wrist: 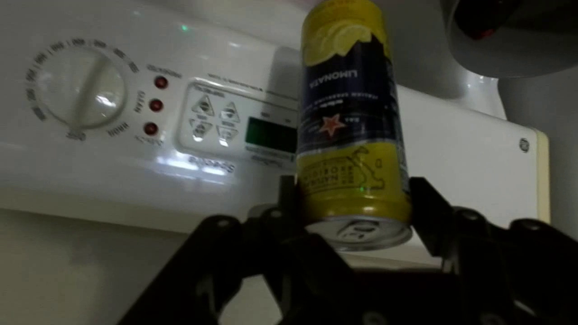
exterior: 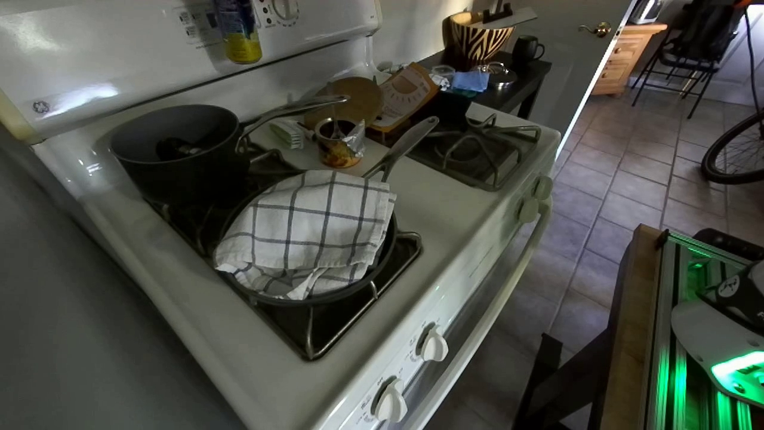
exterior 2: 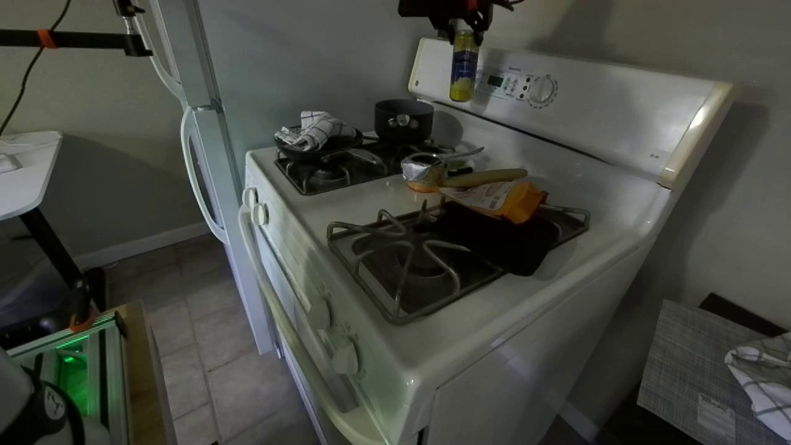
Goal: Remove the can from the pot
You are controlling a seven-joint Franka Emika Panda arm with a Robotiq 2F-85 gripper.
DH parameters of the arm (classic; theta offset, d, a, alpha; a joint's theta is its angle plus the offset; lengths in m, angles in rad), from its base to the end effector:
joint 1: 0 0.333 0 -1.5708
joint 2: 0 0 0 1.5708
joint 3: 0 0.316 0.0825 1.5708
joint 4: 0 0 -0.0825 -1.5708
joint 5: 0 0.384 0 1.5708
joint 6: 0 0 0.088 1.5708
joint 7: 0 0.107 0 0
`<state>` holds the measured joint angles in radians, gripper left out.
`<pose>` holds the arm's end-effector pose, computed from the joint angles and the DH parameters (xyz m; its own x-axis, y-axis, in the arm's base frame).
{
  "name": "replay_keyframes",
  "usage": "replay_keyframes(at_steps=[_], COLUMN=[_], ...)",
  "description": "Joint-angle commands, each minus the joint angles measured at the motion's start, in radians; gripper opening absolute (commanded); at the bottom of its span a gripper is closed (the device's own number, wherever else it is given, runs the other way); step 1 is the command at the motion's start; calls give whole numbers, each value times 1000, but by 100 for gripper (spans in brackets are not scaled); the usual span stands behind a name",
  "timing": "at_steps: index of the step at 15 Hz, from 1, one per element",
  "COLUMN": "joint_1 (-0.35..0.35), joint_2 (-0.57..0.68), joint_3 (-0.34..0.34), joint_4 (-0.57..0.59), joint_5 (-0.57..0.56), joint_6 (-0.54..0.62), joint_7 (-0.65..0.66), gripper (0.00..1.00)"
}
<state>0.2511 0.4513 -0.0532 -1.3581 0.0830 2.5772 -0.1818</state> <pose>0.7261 0.1534 0.5553 0.6697 0.2681 0.6925 0.3085 -0.9487 0.0689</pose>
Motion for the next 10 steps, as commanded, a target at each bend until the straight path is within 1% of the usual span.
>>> replay_keyframes(at_steps=[1, 5, 8, 9, 10], joint_1=[-38, -61, -60, -26, -15], joint_2=[-102, -152, -165, -171, -175], joint_3=[9, -1, -18, -60, -79], joint_4=[-206, -360, -453, -485, -505], joint_5=[-73, -119, -166, -167, -183], joint_6=[119, 212, 341, 384, 418], joint_7=[143, 234, 289, 306, 331], gripper=[38, 38, 38, 38, 38])
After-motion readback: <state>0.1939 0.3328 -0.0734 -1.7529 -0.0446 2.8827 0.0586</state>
